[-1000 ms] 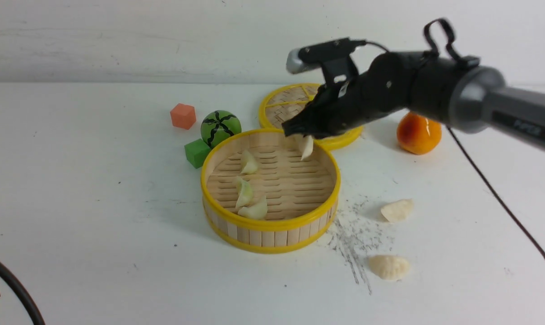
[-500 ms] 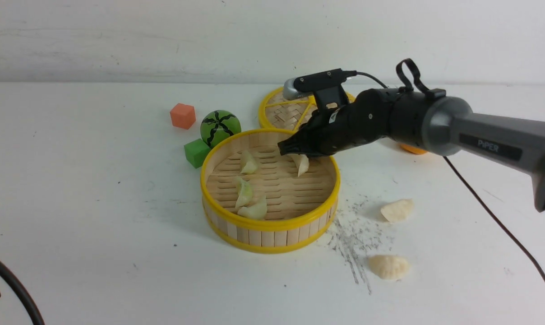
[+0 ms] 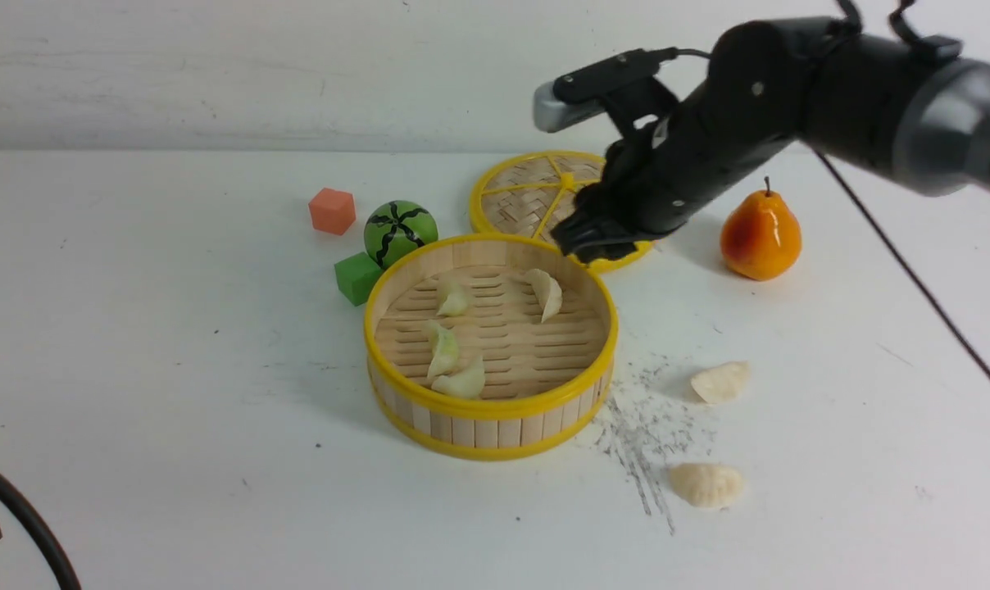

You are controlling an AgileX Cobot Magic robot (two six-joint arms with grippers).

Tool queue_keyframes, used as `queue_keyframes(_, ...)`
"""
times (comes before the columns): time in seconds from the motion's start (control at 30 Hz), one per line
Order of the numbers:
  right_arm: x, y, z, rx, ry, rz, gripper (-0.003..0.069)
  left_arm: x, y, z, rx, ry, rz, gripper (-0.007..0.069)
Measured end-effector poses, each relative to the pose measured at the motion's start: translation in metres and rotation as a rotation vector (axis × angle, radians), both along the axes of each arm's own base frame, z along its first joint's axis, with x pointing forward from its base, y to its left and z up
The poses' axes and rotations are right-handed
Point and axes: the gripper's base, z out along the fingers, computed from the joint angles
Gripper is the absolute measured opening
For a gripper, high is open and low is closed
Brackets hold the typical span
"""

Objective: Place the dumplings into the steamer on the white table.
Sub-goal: 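Reach for and grasp a dumpling lying on the table beside the steamer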

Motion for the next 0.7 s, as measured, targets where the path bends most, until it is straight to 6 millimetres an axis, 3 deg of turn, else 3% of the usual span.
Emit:
queue_keyframes(0.07, 0.002, -0.022, -0.018, -0.035, 0.084, -0.053, 0.0305, 0.0, 0.0, 0.0, 0.0, 0.0, 0.0, 0.0048)
queue_keyframes(0.17, 0.003, -0.038, -0.047, -0.06, 0.159, -0.106, 0.0375, 0.0, 0.0, 0.0, 0.0, -0.001, 0.0, 0.0052)
queue_keyframes(0.27, 0.006, -0.039, -0.07, -0.027, 0.199, -0.203, 0.0455, 0.0, 0.0, 0.0, 0.0, -0.001, 0.0, 0.0056)
queue_keyframes(0.47, 0.014, -0.038, -0.083, 0.033, 0.201, -0.322, 0.0525, 0.0, 0.0, 0.0, 0.0, -0.001, 0.0, 0.0058)
queue_keyframes(0.7, 0.018, -0.04, -0.101, 0.006, 0.233, -0.378, 0.0539, 0.0, 0.0, 0.0, 0.0, -0.001, 0.0, 0.0066)
